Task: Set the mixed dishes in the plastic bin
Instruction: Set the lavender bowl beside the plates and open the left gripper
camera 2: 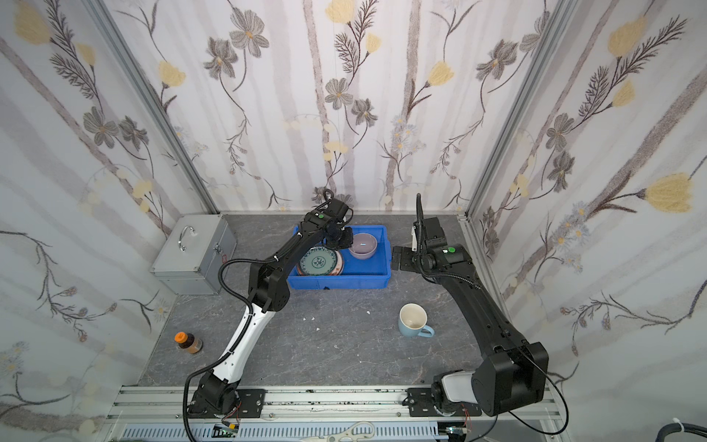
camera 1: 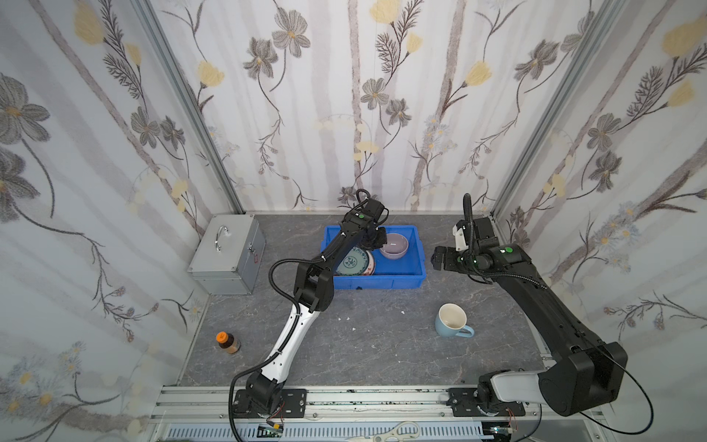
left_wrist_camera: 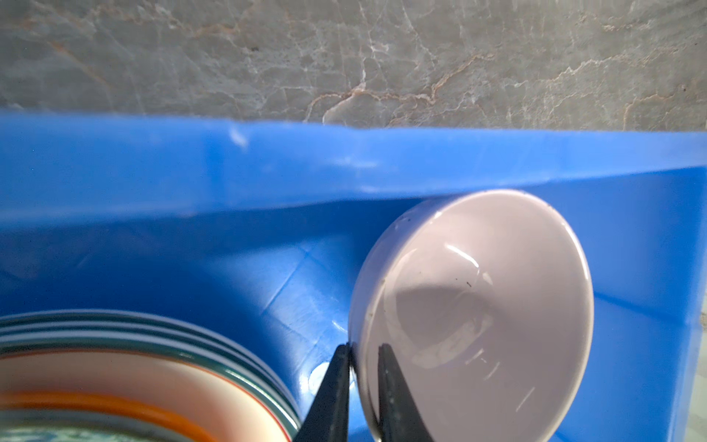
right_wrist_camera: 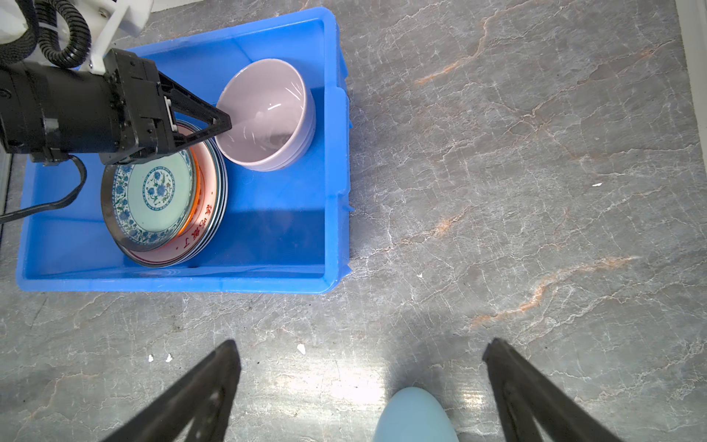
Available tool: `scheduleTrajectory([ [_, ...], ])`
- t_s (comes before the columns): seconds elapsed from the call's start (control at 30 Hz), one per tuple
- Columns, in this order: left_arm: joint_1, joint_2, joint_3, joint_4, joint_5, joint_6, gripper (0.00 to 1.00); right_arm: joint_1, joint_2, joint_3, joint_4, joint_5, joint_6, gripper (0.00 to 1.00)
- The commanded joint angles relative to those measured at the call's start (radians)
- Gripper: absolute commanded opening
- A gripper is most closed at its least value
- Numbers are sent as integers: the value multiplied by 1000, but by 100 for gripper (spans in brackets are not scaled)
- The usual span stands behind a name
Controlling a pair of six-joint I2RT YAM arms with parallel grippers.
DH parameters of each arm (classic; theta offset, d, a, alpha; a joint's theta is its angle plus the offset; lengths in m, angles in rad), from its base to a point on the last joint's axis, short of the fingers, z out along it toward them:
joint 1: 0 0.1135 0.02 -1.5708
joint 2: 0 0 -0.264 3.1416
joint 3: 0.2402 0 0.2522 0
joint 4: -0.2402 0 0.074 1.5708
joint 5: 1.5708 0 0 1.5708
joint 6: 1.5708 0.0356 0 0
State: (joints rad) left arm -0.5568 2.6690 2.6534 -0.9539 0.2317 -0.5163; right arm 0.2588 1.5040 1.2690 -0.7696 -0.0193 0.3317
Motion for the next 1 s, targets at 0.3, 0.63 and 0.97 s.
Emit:
scheduleTrajectory([
  [0.3, 8, -4, 19, 80, 12, -13, 20, 0, -43, -21, -13, 35, 28, 100],
  [0.63, 23, -72, 25, 58, 13, 27, 50, 0, -47, -16, -14, 38, 34, 100],
  [0.97, 79, -265, -134, -69, -33, 115, 58, 0, -42, -58, 44, 30, 79, 100],
])
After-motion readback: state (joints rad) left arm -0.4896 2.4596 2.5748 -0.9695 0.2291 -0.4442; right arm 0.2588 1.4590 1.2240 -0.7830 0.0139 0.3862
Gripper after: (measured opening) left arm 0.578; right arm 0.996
